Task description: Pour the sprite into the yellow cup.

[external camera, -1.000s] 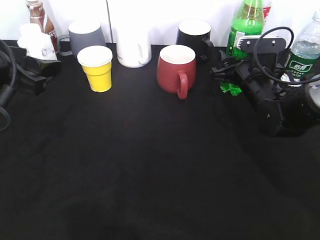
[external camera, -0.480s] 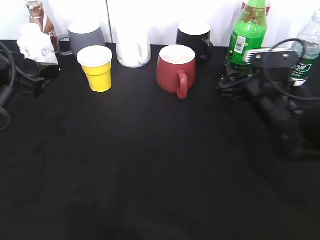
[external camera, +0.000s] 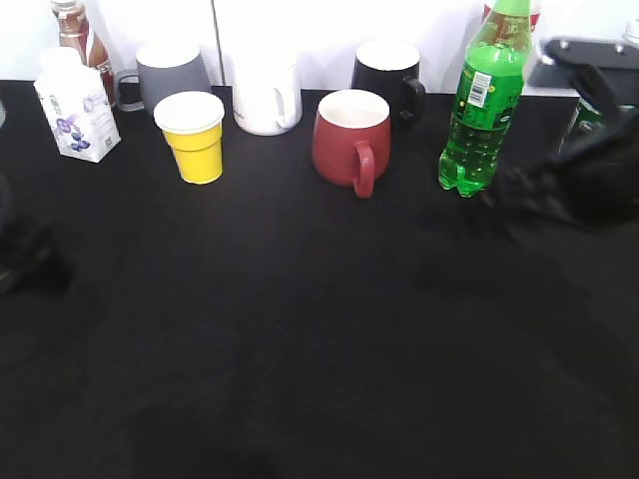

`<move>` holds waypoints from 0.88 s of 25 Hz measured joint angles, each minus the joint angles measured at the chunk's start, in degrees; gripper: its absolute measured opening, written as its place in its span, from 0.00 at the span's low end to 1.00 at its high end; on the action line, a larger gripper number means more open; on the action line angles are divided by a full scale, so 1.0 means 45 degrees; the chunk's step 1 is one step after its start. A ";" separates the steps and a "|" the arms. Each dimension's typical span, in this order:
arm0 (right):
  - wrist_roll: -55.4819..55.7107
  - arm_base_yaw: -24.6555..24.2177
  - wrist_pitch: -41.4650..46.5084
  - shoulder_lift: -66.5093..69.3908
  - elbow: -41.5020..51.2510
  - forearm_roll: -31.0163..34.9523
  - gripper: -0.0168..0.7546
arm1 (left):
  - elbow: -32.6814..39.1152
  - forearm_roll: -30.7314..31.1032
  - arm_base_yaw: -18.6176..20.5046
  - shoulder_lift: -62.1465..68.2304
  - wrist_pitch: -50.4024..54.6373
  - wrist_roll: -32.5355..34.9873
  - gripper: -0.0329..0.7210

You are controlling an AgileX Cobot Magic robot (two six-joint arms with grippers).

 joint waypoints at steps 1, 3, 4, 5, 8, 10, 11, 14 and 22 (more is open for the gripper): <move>0.0738 0.0000 0.1955 -0.0207 -0.0599 -0.0904 0.76 | -0.0490 -0.0101 0.0000 0.0000 0.1737 0.0000 0.82; 0.1422 0.0000 0.3973 -0.0979 -0.1124 -0.2382 0.76 | -0.1041 -0.0243 0.0000 -0.0297 0.4264 0.0000 0.81; 0.1492 0.0000 0.4297 -0.1702 -0.1149 -0.2586 0.76 | -0.1087 -0.0418 0.0000 -0.0868 0.4894 0.0000 0.80; 0.1502 0.0000 0.4336 -0.2614 -0.1149 -0.2586 0.76 | -0.1097 -0.0602 0.0000 -0.1653 0.5133 0.0000 0.78; 0.1519 0.0000 0.5147 -0.5879 -0.1149 -0.2684 0.76 | -0.1097 -0.0738 0.0000 -0.5314 0.5237 0.0880 0.76; 0.1523 0.0000 0.6013 -0.8012 -0.1052 -0.2815 0.76 | -0.0833 -0.0748 0.0000 -0.8049 0.5267 0.1665 0.75; 0.1523 0.0000 0.6458 -0.8906 -0.0710 -0.2963 0.76 | -0.0492 -0.0761 0.0000 -0.9326 0.5267 0.1786 0.75; 0.1523 0.0000 0.7307 -1.2003 0.1050 -0.3104 0.76 | 0.0666 -0.0774 0.0000 -1.2841 0.5319 0.1833 0.75; 0.1523 0.0000 0.8197 -1.5793 0.3439 -0.3119 0.76 | 0.2620 -0.0737 0.0000 -1.5075 0.5228 0.1857 0.75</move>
